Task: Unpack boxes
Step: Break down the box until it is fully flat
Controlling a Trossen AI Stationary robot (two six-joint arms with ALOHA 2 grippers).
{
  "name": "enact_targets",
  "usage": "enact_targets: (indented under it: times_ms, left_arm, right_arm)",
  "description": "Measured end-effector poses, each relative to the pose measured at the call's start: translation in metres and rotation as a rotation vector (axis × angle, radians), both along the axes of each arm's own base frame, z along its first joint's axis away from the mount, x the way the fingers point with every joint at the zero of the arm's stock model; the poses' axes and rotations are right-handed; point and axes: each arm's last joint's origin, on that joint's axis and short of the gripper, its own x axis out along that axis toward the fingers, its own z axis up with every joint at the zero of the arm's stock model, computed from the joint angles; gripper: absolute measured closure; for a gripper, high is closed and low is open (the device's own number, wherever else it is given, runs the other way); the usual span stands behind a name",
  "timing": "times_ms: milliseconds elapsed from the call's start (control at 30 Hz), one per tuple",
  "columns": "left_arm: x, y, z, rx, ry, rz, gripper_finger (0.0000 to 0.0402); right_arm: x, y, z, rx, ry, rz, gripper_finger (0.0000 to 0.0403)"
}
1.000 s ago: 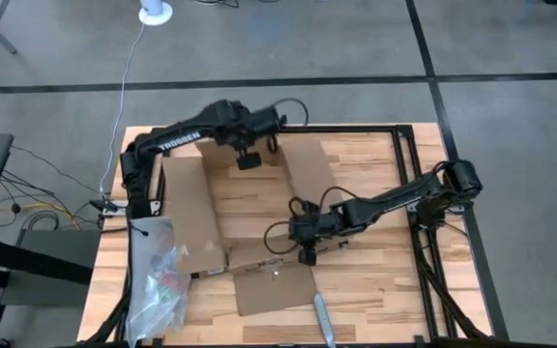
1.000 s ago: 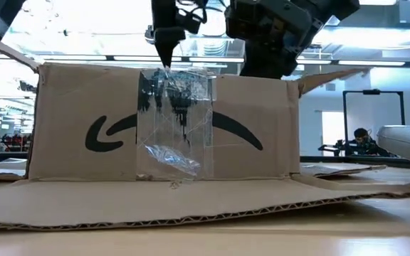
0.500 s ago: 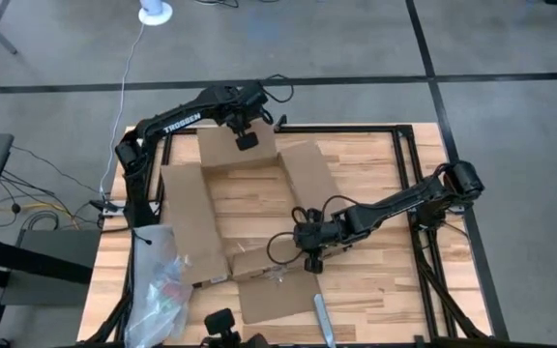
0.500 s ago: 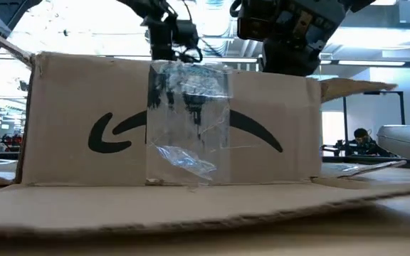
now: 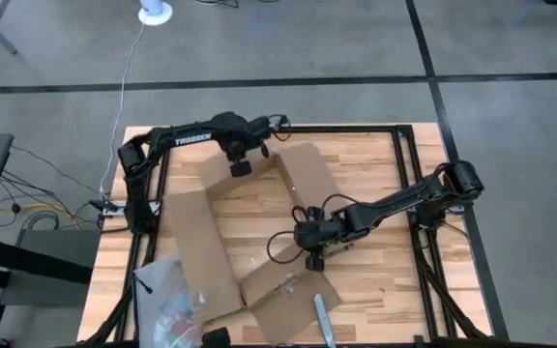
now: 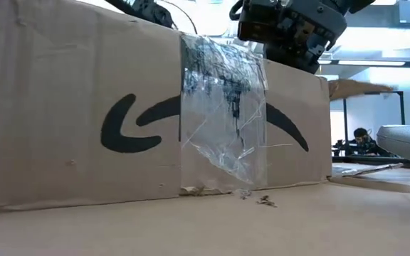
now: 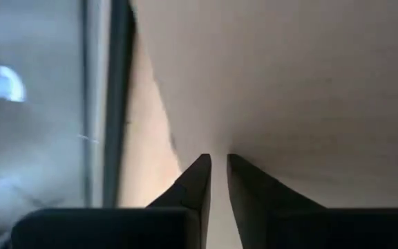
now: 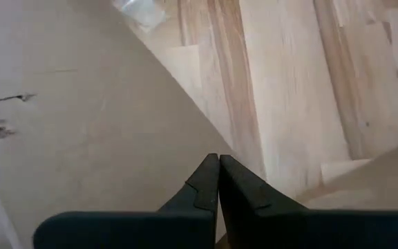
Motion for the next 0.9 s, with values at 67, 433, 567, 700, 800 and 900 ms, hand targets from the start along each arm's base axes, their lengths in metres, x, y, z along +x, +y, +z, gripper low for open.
enact_targets:
  times_ms: [67, 433, 567, 700, 800, 900]
  left_arm:
    - [0.005, -0.001, 0.015, 0.033, -0.021, -0.013, 0.0363]
    - [0.018, 0.003, 0.113, 0.203, -0.317, -0.01, 0.0362]
    - [0.016, -0.017, 0.15, 0.176, -0.419, -0.003, 0.0362]
    - [0.012, -0.05, 0.175, 0.066, -0.5, -0.029, 0.0362]
    - [0.013, -0.086, 0.19, -0.009, -0.546, -0.084, 0.0362]
    - [0.011, -0.131, 0.199, -0.068, -0.607, -0.147, 0.0362]
  right_arm:
    - [-0.001, -0.004, 0.009, -0.01, -0.022, 0.009, 0.0402]
    - [-0.022, -0.037, 0.046, 0.0, -0.047, -0.048, 0.0402]
    - [-0.049, -0.014, 0.069, 0.168, -0.029, 0.13, 0.0402]
    - [-0.08, 0.031, 0.073, 0.23, 0.011, 0.343, 0.0402]
    - [-0.092, 0.061, 0.071, 0.27, 0.021, 0.412, 0.0402]
    - [-0.094, 0.081, 0.065, 0.294, 0.023, 0.444, 0.04]
